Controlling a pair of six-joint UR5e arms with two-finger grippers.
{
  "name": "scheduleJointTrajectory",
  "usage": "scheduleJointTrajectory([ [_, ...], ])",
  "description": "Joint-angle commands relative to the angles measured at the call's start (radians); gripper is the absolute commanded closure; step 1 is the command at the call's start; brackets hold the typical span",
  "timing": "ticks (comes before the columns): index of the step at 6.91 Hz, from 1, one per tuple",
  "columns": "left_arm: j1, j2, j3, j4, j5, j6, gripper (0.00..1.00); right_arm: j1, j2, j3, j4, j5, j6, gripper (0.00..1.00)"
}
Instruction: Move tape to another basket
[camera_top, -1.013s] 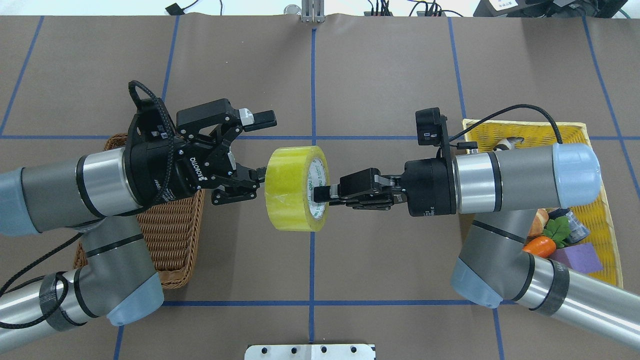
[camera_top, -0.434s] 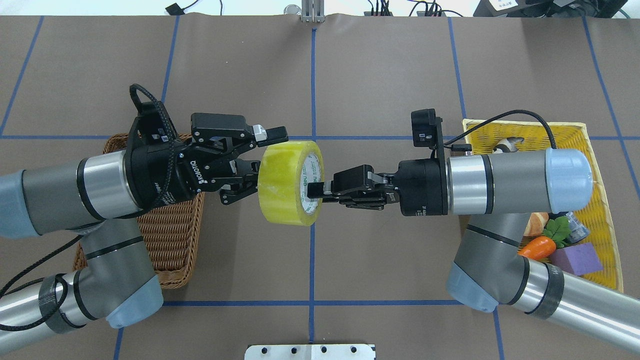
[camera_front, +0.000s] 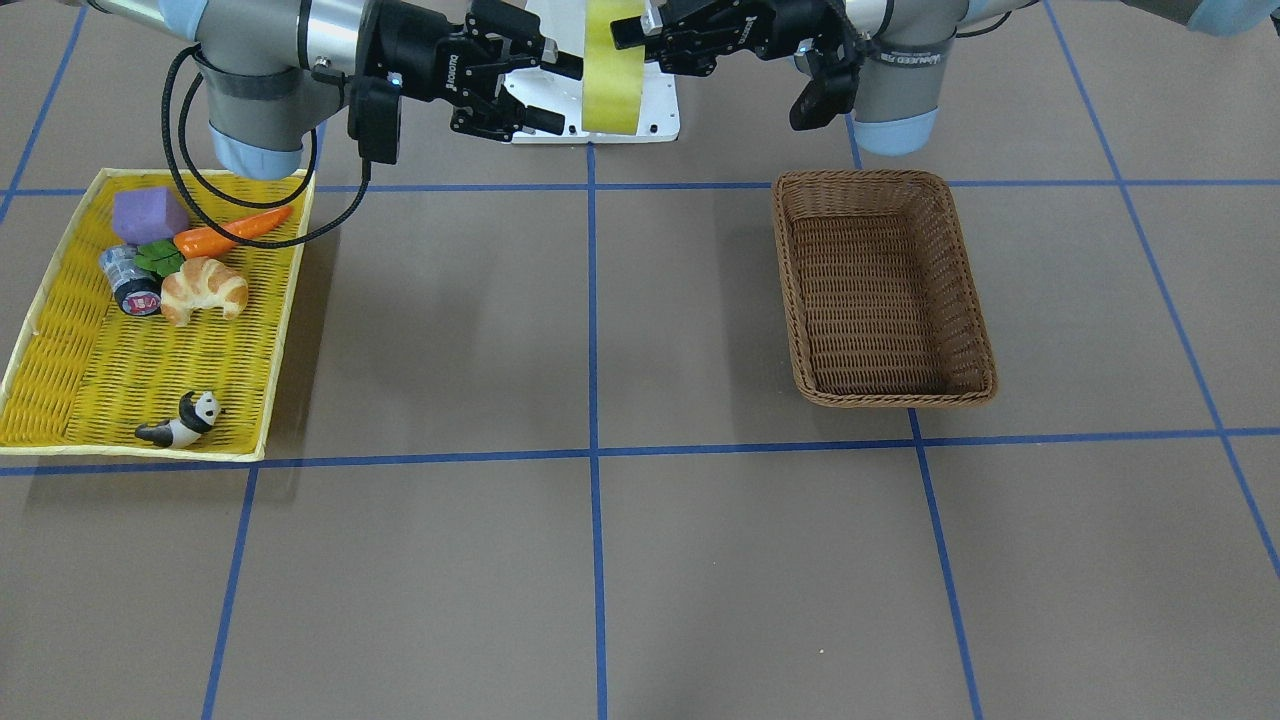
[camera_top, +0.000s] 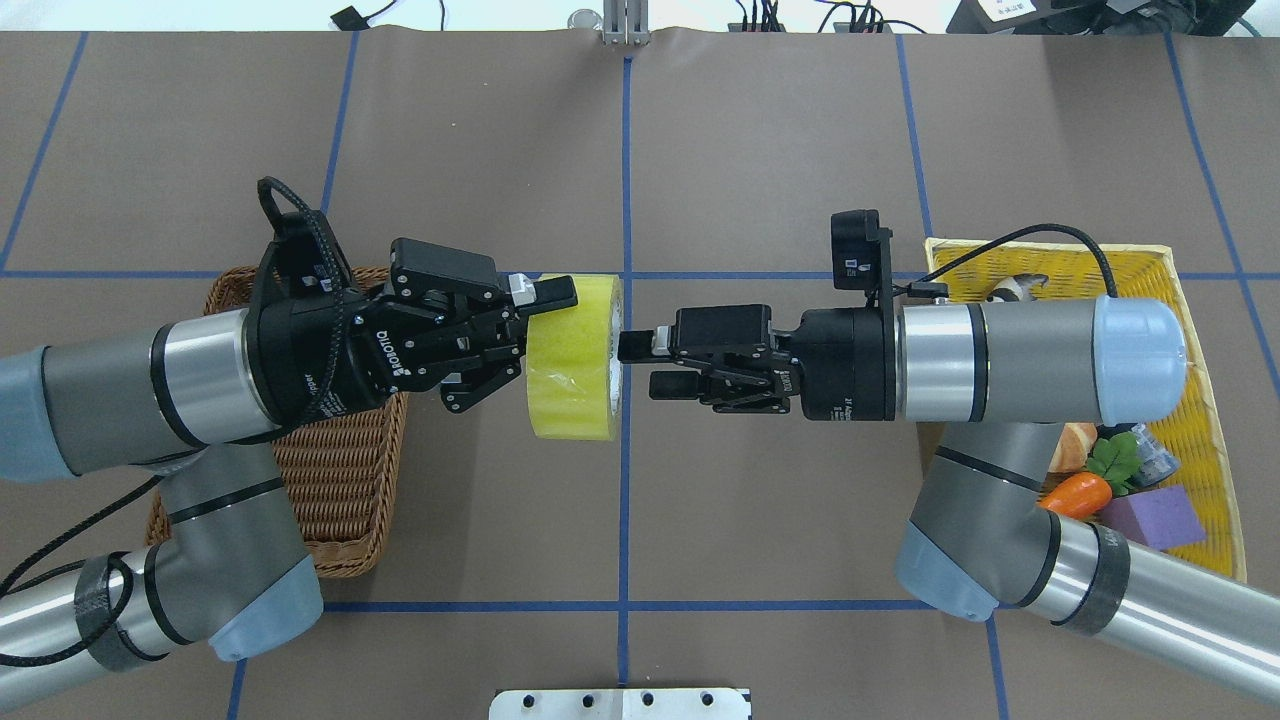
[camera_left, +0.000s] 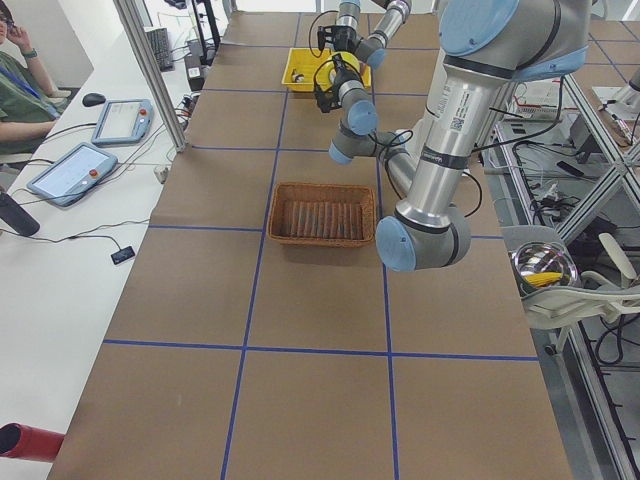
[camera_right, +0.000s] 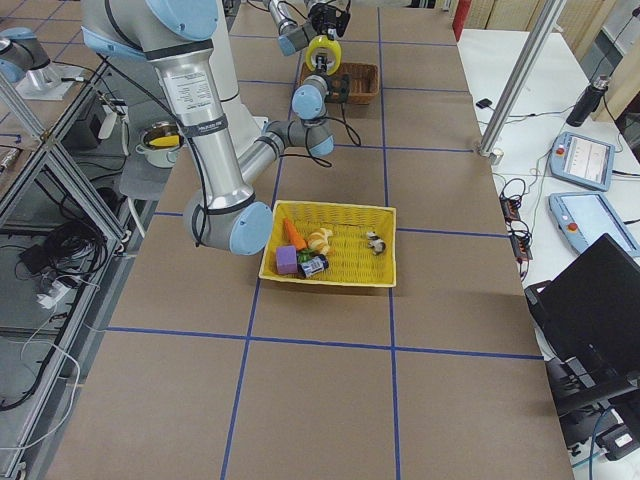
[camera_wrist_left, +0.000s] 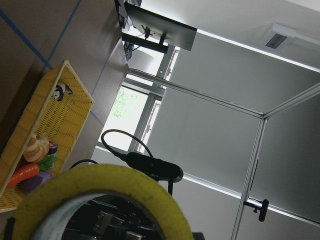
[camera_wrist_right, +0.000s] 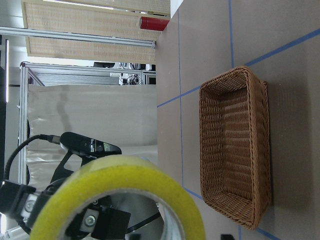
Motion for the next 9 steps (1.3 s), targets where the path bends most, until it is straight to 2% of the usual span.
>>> scheduleJointTrajectory([
  [1, -0.004, 0.023, -0.01, -0.008, -0.007, 0.0, 1.0, 0.075, -0.015, -0.003, -0.006, 0.079, -0.003, 0.0],
  [2, -0.029, 0.038, -0.026, 0.002, -0.059, 0.002, 1.0, 0.2, -0.024, -0.047, -0.011, 0.222, -0.01, 0.0],
  [3, -0.102, 0.053, -0.018, 0.077, -0.125, 0.043, 1.0, 0.331, -0.021, -0.121, -0.041, 0.38, -0.067, 0.0],
  [4, -0.142, 0.057, -0.026, 0.207, -0.2, 0.149, 1.0, 0.402, -0.027, -0.147, -0.14, 0.453, -0.235, 0.0],
  [5, -0.18, 0.06, -0.035, 0.352, -0.257, 0.261, 1.0, 0.459, -0.03, -0.144, -0.31, 0.457, -0.343, 0.0],
  [6, -0.237, 0.075, -0.035, 0.478, -0.347, 0.358, 1.0, 0.508, -0.034, -0.138, -0.451, 0.416, -0.478, 0.0],
  [7, -0.271, 0.099, -0.037, 0.561, -0.403, 0.44, 1.0, 0.54, -0.053, -0.135, -0.541, 0.329, -0.616, 0.0],
  [9, -0.279, 0.187, -0.044, 0.571, -0.405, 0.552, 1.0, 0.586, -0.084, -0.102, -0.743, 0.166, -0.853, 0.0],
])
